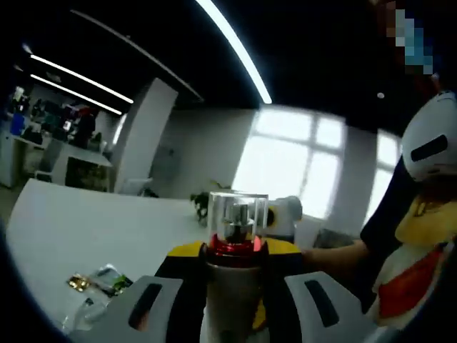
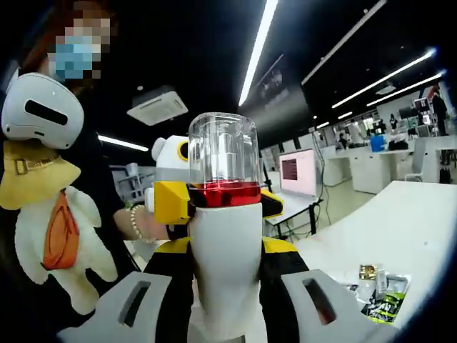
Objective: Arrange the skincare products in the storage area until every visible bottle or jar stands upright without overlapping.
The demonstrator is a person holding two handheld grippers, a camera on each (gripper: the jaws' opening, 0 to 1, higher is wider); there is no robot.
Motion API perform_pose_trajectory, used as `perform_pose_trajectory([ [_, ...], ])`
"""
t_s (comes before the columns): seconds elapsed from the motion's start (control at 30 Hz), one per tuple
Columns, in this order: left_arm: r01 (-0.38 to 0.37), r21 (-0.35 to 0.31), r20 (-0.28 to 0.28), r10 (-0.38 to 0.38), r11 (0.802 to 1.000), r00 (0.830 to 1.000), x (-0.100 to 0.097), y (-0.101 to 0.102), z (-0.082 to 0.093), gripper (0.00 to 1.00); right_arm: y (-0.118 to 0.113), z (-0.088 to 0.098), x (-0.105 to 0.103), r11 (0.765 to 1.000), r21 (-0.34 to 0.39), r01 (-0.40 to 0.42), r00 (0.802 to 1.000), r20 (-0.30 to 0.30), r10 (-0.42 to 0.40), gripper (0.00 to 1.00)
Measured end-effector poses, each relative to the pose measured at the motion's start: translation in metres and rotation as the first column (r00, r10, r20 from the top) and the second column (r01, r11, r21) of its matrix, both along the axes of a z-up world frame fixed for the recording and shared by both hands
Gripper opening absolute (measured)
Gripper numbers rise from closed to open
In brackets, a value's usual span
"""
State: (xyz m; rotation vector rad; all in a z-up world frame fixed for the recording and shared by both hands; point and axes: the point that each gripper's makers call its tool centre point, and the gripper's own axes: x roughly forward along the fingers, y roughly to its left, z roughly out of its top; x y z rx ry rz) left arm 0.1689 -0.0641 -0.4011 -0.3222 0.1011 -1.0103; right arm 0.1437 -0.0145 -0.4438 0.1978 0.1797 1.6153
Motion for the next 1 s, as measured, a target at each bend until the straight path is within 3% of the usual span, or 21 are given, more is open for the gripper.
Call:
perform_pose_trajectory([
  [0.13,0.043,-0.030,0.006,-0.043,0.999,0.999,-0.006,-0.005,0.006,0.25,0.001,0.006,-0.007,0.998,0.038,-0.041,0.999,-0.026,0.042,0.35],
  [0.23,0.067,-0.028,0.019,-0.066,0.997,0.998,-0.009,-0.007,0.009,0.25,0.000,0.009,-0.010,0.998,0.047,-0.046,0.999,-0.010,0.046,0.34],
  [0.47,0.096,-0.023,0.016,-0.095,0.995,0.995,-0.011,-0.009,0.009,0.26,0.002,0.009,-0.014,0.999,0.029,-0.046,0.999,-0.003,0.046,0.33],
  [0.8,0.084,0.055,0.045,-0.087,0.995,0.995,-0.007,-0.012,0.006,0.26,-0.001,0.005,-0.005,0.999,0.017,0.035,0.999,0.041,-0.036,0.33],
  [1.0,0.009,0.133,0.094,-0.022,0.991,0.995,0.000,-0.012,0.005,0.27,-0.008,0.002,0.010,0.989,0.002,0.145,0.987,0.074,-0.145,0.33],
])
